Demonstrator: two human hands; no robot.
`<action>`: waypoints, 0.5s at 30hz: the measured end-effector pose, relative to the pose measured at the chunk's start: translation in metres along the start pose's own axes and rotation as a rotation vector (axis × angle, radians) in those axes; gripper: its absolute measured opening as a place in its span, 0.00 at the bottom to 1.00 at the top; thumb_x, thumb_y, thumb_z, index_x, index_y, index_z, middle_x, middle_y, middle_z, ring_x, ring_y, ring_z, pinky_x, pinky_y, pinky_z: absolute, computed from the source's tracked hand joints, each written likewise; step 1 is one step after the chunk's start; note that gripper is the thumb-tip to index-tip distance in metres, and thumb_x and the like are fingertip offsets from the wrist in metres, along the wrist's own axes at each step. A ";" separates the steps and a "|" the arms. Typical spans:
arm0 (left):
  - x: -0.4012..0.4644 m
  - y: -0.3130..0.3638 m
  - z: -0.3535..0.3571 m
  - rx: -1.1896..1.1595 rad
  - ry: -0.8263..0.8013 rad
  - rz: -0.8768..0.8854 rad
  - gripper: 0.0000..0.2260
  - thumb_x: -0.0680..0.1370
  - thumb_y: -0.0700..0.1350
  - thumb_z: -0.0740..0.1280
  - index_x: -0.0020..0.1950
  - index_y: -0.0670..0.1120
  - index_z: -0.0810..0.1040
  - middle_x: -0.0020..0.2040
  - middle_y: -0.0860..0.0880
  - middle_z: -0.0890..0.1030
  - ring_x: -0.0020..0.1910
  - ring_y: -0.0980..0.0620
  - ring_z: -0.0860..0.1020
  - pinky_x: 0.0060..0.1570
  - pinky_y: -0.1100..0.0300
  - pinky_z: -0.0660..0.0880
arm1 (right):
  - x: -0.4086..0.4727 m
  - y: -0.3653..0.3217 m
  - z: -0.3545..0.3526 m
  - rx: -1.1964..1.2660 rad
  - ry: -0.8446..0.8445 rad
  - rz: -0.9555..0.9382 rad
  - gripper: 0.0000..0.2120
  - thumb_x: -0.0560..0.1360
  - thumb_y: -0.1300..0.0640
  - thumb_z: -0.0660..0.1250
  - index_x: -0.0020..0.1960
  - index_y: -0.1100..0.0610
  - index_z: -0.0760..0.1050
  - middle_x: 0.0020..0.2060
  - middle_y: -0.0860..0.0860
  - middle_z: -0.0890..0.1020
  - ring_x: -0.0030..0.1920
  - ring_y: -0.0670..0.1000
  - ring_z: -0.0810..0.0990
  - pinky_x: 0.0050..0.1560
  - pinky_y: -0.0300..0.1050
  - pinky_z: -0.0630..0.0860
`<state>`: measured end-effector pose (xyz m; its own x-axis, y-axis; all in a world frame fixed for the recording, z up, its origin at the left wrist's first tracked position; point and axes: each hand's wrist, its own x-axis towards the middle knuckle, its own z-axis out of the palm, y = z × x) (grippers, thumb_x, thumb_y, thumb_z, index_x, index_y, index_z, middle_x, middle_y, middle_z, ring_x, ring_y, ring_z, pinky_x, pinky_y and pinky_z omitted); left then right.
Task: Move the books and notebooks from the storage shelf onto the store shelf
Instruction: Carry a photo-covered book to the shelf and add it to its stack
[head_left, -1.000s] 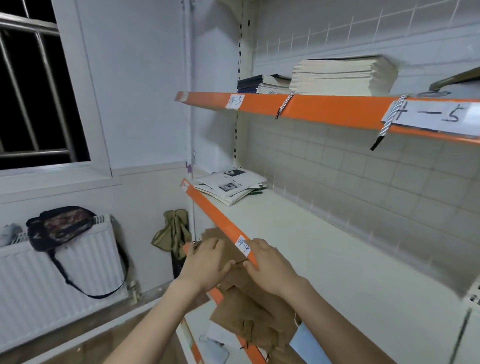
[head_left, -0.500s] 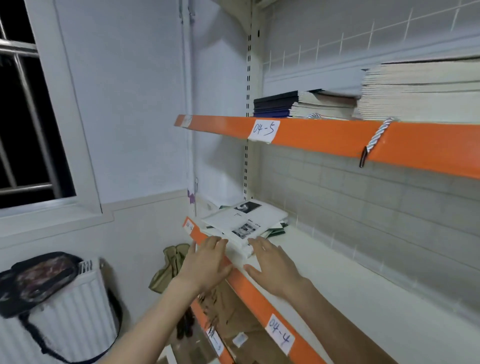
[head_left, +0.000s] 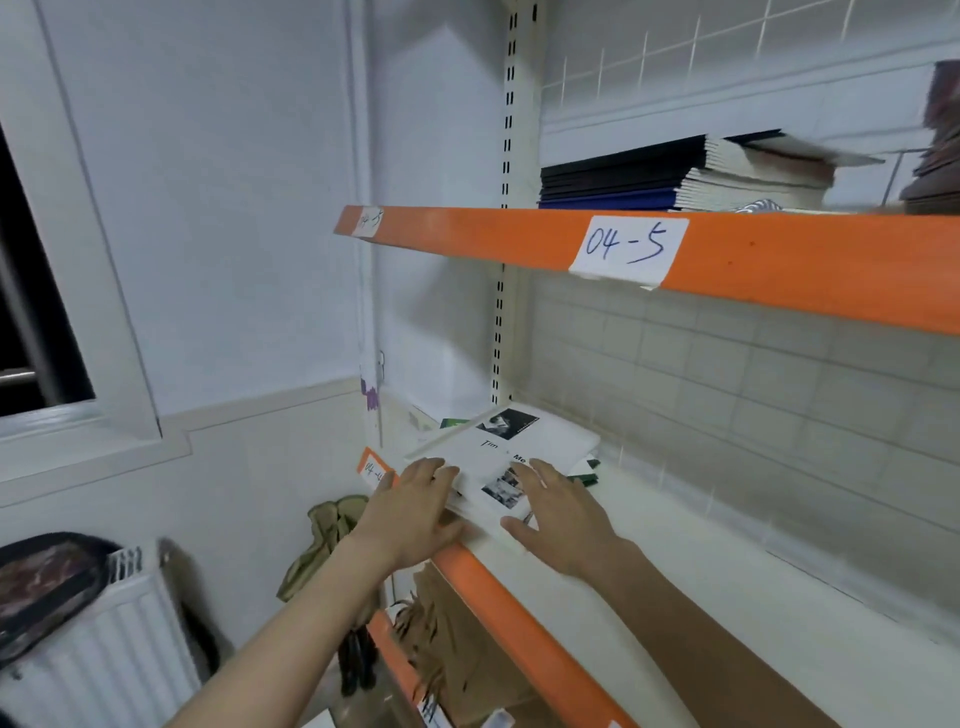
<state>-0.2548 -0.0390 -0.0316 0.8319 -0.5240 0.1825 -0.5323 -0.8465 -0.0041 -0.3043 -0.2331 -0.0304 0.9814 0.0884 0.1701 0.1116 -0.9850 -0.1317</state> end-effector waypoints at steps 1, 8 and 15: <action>0.005 -0.004 0.003 -0.008 -0.011 0.016 0.30 0.77 0.61 0.58 0.75 0.49 0.56 0.76 0.49 0.57 0.75 0.49 0.56 0.72 0.47 0.56 | 0.002 0.001 0.001 0.000 0.001 0.014 0.32 0.79 0.43 0.57 0.77 0.53 0.51 0.76 0.52 0.56 0.75 0.52 0.57 0.73 0.51 0.57; 0.065 -0.026 0.012 -0.052 -0.014 0.102 0.31 0.78 0.65 0.54 0.76 0.50 0.56 0.77 0.49 0.56 0.75 0.50 0.56 0.73 0.48 0.55 | 0.029 0.006 0.006 -0.017 0.015 0.185 0.28 0.81 0.45 0.53 0.77 0.52 0.50 0.77 0.51 0.54 0.75 0.53 0.58 0.73 0.50 0.56; 0.126 -0.048 0.021 -0.080 -0.114 0.196 0.30 0.77 0.66 0.52 0.72 0.47 0.62 0.71 0.46 0.65 0.70 0.46 0.63 0.65 0.48 0.67 | 0.057 -0.005 0.026 -0.021 0.010 0.414 0.28 0.77 0.42 0.45 0.73 0.54 0.58 0.69 0.52 0.66 0.67 0.55 0.68 0.66 0.46 0.63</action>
<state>-0.1209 -0.0664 -0.0293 0.7212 -0.6887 0.0739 -0.6924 -0.7197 0.0506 -0.2445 -0.2197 -0.0450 0.9412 -0.3170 0.1165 -0.2954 -0.9399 -0.1711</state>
